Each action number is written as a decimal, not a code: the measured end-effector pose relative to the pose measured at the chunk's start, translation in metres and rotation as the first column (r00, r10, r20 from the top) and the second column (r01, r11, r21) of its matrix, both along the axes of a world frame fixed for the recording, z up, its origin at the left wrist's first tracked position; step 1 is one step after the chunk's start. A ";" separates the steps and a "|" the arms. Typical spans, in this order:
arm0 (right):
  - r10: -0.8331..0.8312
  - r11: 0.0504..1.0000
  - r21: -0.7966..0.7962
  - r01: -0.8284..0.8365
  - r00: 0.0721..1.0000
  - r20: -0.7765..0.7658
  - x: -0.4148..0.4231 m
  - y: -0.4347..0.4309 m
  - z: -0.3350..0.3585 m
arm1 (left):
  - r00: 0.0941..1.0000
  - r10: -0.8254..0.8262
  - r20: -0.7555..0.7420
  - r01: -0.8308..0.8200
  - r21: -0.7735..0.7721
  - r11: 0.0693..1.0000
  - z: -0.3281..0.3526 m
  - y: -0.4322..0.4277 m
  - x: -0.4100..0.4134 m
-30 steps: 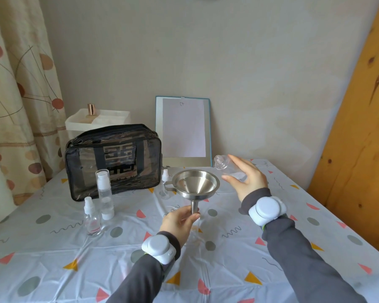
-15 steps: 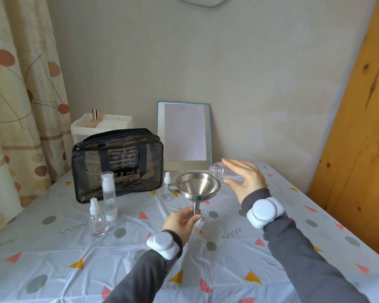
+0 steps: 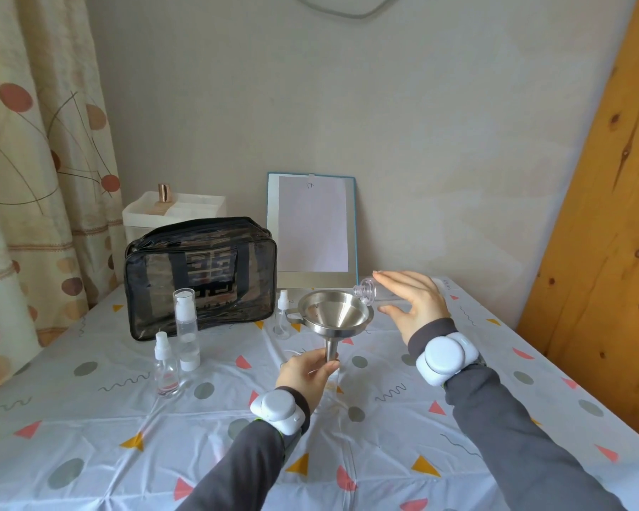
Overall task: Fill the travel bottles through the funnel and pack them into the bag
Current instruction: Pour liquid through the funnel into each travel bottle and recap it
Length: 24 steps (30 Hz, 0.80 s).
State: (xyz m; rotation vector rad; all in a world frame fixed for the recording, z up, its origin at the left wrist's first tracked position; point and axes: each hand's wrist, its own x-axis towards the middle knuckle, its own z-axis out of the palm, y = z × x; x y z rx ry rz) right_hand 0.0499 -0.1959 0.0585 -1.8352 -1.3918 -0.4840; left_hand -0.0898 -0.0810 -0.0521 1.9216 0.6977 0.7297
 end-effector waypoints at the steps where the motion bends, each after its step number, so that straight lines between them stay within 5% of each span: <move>1: 0.001 1.000 0.000 -0.001 1.000 0.002 0.000 0.000 0.000 | 1.000 0.001 0.003 -0.001 0.000 1.000 0.000 0.000 0.000; 24: 0.009 0.999 -0.053 -0.007 0.999 0.048 -0.003 -0.001 0.006 | 1.000 0.005 0.018 -0.004 -0.046 0.999 -0.002 0.002 0.000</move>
